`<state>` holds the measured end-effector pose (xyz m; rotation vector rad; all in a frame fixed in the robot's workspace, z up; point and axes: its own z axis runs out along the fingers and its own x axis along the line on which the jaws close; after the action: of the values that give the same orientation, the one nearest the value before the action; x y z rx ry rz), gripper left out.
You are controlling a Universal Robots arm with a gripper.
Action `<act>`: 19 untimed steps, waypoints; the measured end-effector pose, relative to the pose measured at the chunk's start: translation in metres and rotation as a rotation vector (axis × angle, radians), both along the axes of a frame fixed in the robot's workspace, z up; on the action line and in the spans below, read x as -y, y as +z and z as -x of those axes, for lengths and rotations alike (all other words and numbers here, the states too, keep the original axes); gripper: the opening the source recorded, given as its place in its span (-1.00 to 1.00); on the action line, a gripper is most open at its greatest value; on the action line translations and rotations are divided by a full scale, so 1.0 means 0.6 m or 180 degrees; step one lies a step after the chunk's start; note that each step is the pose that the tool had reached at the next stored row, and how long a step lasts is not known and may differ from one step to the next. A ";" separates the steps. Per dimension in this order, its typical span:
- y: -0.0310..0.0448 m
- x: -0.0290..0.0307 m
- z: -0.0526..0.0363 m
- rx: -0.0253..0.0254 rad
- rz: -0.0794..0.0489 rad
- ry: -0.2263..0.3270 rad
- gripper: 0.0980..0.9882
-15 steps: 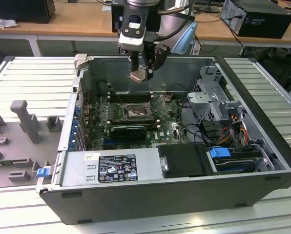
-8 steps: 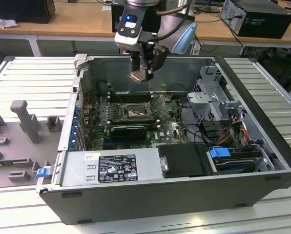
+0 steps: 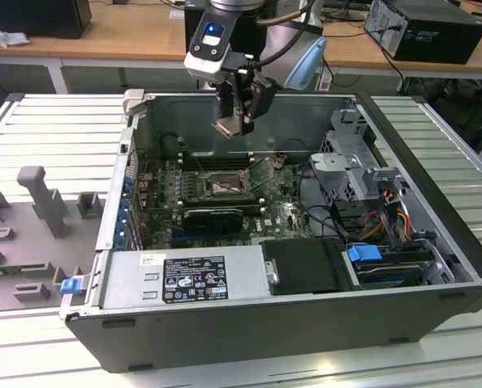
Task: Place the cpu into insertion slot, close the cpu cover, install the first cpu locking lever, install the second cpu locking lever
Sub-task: 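Place the cpu into insertion slot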
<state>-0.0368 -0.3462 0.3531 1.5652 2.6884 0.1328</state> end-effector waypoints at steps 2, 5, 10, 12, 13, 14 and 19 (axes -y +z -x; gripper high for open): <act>0.000 0.0000 0.000 0.0000 0.0001 -0.0084 -0.03; 0.000 0.0000 0.000 0.0000 0.0001 -0.0199 -0.03; -0.001 0.0000 0.000 0.0000 0.0001 -0.0407 -0.03; -0.001 0.0000 0.000 0.0000 0.0002 -0.0507 -0.03; -0.001 0.0000 0.000 0.0000 0.0002 -0.0584 -0.03; -0.001 0.0000 0.000 0.0000 0.0002 -0.0629 -0.03; -0.001 0.0000 0.000 0.0000 0.0002 -0.0870 -0.03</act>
<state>-0.0367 -0.3462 0.3523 1.9101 2.4410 0.1243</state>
